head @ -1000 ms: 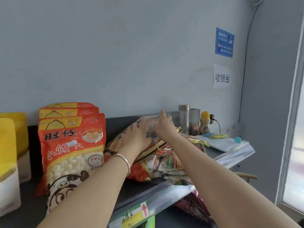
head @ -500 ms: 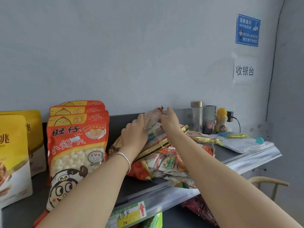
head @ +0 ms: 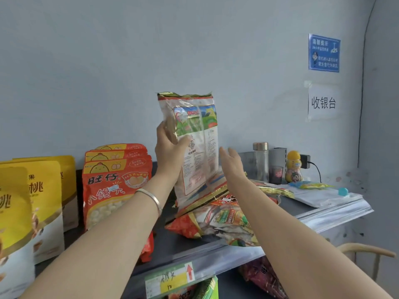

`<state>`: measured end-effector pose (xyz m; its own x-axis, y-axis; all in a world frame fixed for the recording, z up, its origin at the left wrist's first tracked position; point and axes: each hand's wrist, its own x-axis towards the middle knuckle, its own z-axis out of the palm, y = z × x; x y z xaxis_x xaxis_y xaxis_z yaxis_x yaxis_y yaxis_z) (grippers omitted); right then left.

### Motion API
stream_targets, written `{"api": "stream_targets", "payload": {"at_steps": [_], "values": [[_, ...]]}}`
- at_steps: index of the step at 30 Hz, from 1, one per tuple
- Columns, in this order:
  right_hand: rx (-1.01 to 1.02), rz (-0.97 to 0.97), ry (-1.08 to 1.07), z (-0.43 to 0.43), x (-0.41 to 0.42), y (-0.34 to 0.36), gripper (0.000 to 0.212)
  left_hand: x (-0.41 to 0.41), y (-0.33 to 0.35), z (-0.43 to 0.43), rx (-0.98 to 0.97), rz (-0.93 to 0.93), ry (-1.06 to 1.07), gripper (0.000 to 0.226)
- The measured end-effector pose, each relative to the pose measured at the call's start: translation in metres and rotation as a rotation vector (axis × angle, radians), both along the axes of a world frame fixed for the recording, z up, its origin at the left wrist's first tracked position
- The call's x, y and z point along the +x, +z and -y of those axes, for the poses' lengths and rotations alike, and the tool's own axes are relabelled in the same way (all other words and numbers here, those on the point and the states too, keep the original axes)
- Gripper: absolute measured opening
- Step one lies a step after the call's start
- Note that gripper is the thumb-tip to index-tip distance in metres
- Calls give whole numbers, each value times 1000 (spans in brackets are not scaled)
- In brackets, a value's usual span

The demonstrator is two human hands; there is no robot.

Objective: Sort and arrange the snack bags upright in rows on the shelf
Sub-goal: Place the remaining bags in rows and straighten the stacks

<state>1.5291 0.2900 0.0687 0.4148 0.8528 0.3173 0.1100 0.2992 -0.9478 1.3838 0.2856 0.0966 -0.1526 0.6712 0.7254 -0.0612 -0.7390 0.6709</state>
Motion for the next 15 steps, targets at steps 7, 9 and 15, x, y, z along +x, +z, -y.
{"api": "stream_targets", "payload": {"at_steps": [7, 9, 15], "values": [[71, 152, -99, 7, -16, -1, 62, -29, -4, 11, -137, 370, -118, 53], [94, 207, -120, 11, -22, -3, 68, -36, -11, 12, -176, 432, -121, 49], [13, 389, -369, 22, -51, -1, 54, -61, -17, 30, -196, 422, -167, 36]]}}
